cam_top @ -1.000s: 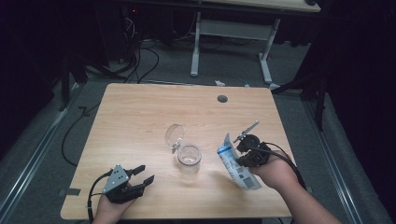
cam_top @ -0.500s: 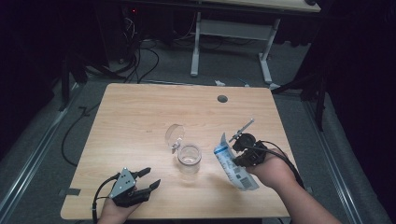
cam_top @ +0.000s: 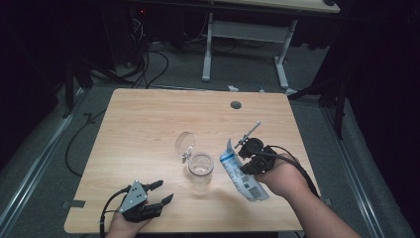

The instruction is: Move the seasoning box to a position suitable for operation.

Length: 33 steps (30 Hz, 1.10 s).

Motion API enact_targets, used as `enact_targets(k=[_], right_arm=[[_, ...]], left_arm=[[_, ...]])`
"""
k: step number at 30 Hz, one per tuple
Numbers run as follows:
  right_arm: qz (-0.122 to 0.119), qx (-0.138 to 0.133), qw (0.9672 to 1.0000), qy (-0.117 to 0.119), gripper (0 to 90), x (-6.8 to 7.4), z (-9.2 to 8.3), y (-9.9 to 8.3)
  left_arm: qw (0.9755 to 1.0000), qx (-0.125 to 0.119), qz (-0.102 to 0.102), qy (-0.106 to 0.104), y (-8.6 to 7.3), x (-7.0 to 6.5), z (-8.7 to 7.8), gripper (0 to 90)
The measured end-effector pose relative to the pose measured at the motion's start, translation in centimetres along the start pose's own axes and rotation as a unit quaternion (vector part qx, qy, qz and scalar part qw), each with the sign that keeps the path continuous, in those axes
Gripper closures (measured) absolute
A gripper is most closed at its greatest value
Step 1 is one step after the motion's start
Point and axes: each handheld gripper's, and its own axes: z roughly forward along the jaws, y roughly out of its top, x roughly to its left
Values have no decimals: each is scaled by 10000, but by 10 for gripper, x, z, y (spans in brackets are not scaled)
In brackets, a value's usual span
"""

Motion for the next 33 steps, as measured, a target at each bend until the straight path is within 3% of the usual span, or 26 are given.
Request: enact_targets(k=[6,15,19,24,33], right_arm=[[-47,-15,10000,13,900,3,0,4],[-140,-48,9999,27,900,10,-3,11],[-202,-52,9998,27,900,13,-4,14],[-245,-75,9997,3,900,17,-7,18],[-308,-82,9995,14,900,24,-7,23]], left_arm=[[9999,66,-44,-105,-6,-8,6,386],[9980,398,-83,-480,-21,-36,26,374],[9975,428,-160,-542,-23,-44,32,374],[9966,561,-102,-596,-28,-50,40,383],[9966,460,-213,-646,-32,-60,52,382]])
